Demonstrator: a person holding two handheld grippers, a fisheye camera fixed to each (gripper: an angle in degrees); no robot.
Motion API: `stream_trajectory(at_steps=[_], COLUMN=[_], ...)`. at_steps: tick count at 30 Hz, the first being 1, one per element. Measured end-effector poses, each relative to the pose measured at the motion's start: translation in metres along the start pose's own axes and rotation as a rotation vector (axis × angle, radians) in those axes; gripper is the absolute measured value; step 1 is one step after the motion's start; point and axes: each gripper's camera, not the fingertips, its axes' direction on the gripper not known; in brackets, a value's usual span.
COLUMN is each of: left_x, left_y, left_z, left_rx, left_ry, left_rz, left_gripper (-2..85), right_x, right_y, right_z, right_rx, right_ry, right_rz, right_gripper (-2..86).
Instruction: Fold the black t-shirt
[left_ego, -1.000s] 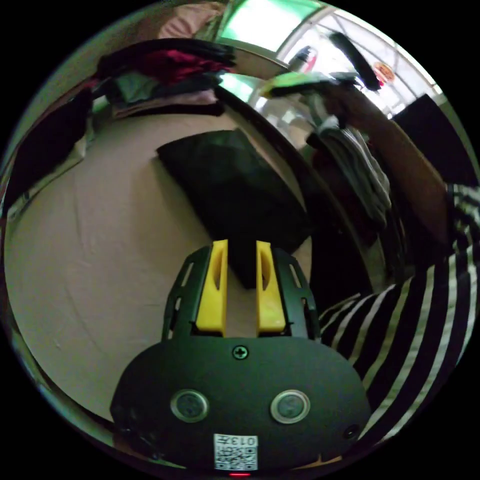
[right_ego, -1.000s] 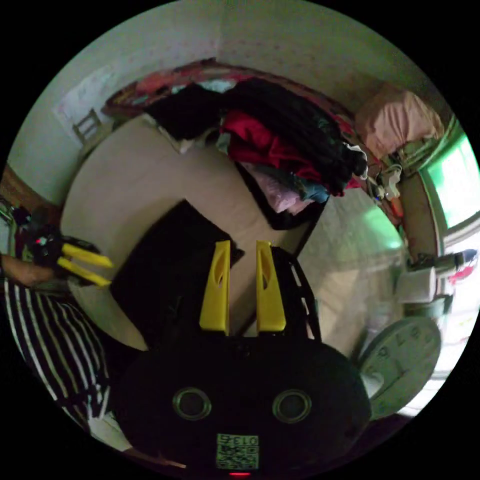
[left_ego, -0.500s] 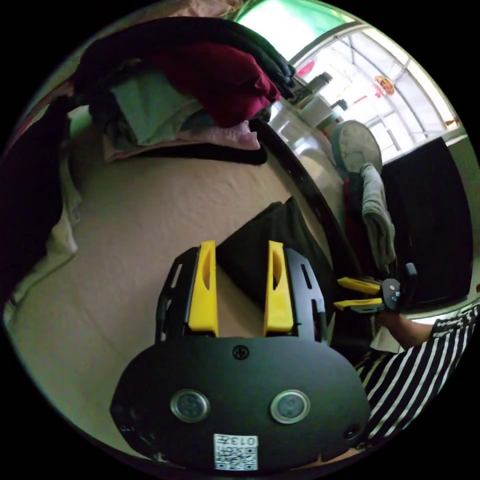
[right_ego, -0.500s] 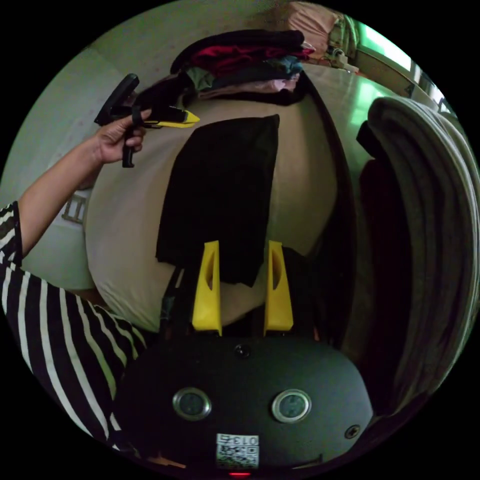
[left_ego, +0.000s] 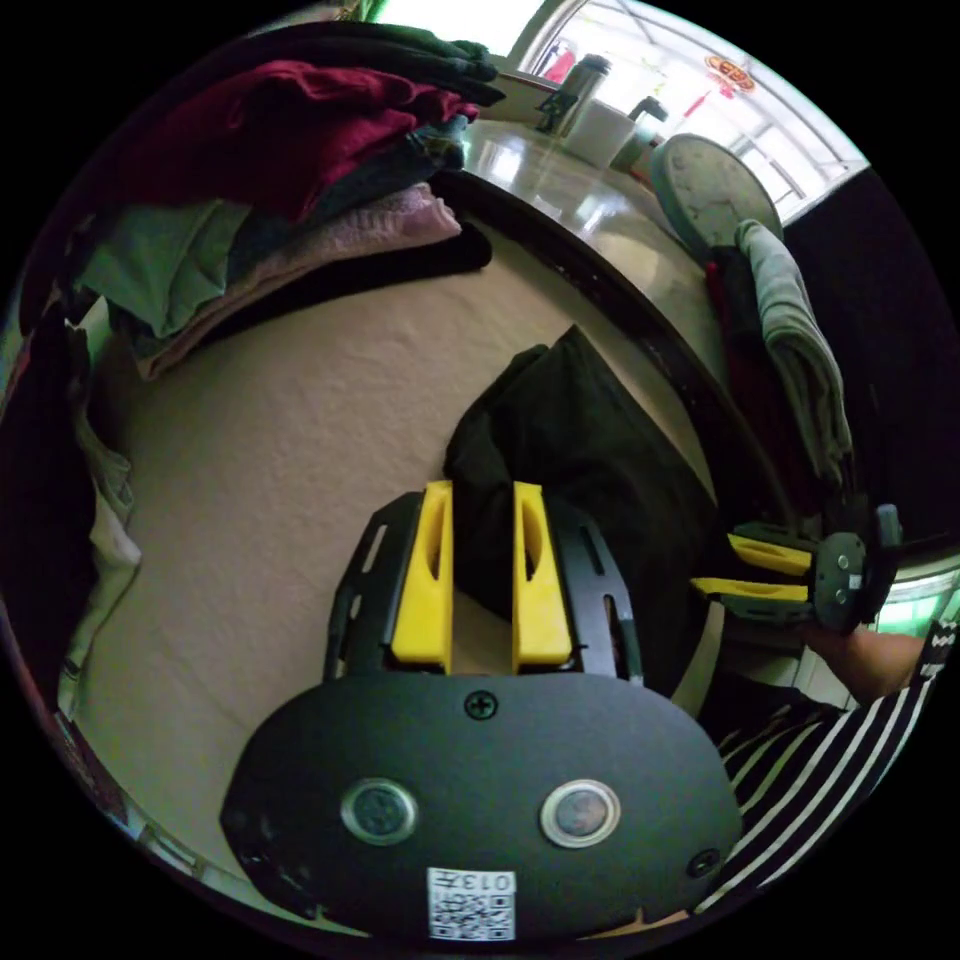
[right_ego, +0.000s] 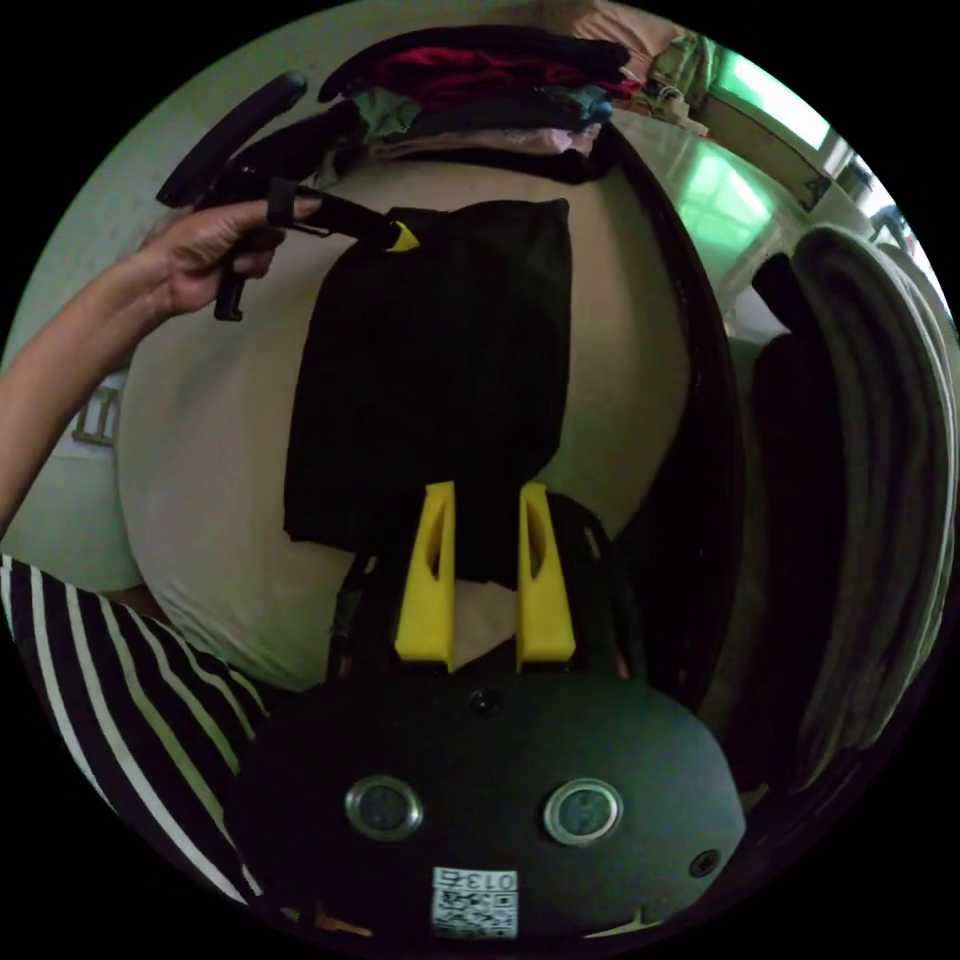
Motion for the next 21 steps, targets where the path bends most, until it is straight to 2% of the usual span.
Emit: stream_trajectory(at_steps=[4,7,14,18,21], left_x=[0.003,0.013,0.049,0.071,0.085], left_y=[-0.013,-0.022,-0.034,-0.035,-0.030], left_z=[0.000,0.000,-0.020,-0.036,-0.047], left_rx=[0.009,0.001,0.063,0.102,0.129], left_ry=[0.056,0.067,-0.013,-0.037,-0.069], left_rz=[-0.042,-0.028,-0.017,0.013,0.010], left_gripper=[7.6,6.2,5.7,5.6,5.6], right_x=[0.012,0.012,-0.008,-0.039,-0.043], right_y=[0.019,0.028,0.050,0.068,0.080], right_z=[-0.004,-0.010,-0.024,-0.039,-0.048], right_rx=[0.041,0.043,0.054,0.092,0.110], right_ry=[-0.051,-0.068,0.103,0.338,0.368], right_rz=[0.060,0.009,-0.126,-0.307,-0.350], right_gripper=[8.0,5.1,3.5,3.3,3.4])
